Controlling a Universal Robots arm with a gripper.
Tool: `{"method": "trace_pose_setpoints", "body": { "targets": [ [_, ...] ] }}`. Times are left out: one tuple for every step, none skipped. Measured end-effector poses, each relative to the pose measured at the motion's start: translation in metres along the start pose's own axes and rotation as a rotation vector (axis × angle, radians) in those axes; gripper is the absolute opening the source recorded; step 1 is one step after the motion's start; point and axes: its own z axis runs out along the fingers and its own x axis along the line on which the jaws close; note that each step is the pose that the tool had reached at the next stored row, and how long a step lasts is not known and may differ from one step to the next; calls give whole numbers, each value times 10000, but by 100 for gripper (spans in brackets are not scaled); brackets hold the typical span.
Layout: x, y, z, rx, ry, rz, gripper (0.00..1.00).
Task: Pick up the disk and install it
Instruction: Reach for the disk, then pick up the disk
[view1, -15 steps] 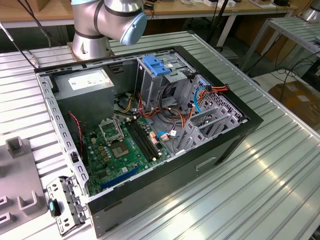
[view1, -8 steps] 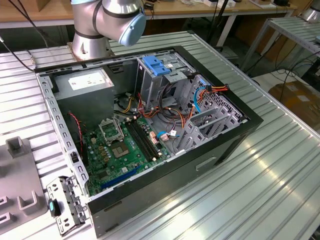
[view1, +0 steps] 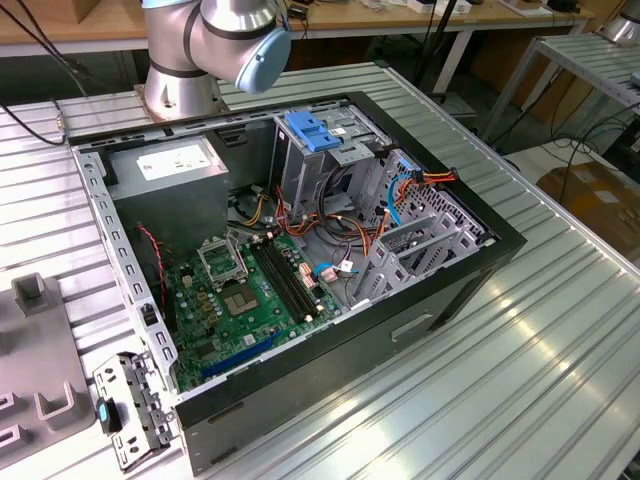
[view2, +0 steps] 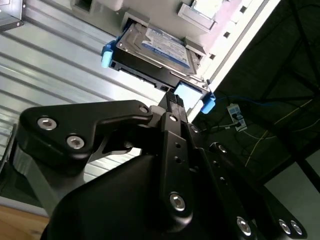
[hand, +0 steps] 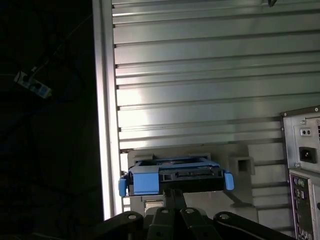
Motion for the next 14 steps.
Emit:
{"method": "trace_pose_setpoints", "body": {
  "targets": [
    [32, -2, 2, 0, 3, 0, 11],
    [87, -7, 4, 1, 11, 0, 11],
    [103, -8, 4, 1, 14, 0, 11],
    [103, -8, 4, 1, 13, 0, 11],
    [104, -8, 4, 0, 13, -1, 11],
    [107, -8, 4, 0, 12, 0, 11],
    [111, -9, 4, 0, 12, 0, 11],
    [111, -9, 4, 0, 13, 0, 11],
    [111, -9, 4, 1, 13, 0, 11],
    [111, -9, 4, 0, 13, 0, 11],
    [112, -9, 4, 0, 13, 1, 11],
    [112, -9, 4, 0, 12, 0, 11],
    [112, -8, 4, 0, 13, 1, 11],
    [112, -9, 4, 0, 13, 0, 11]
  ]
}}
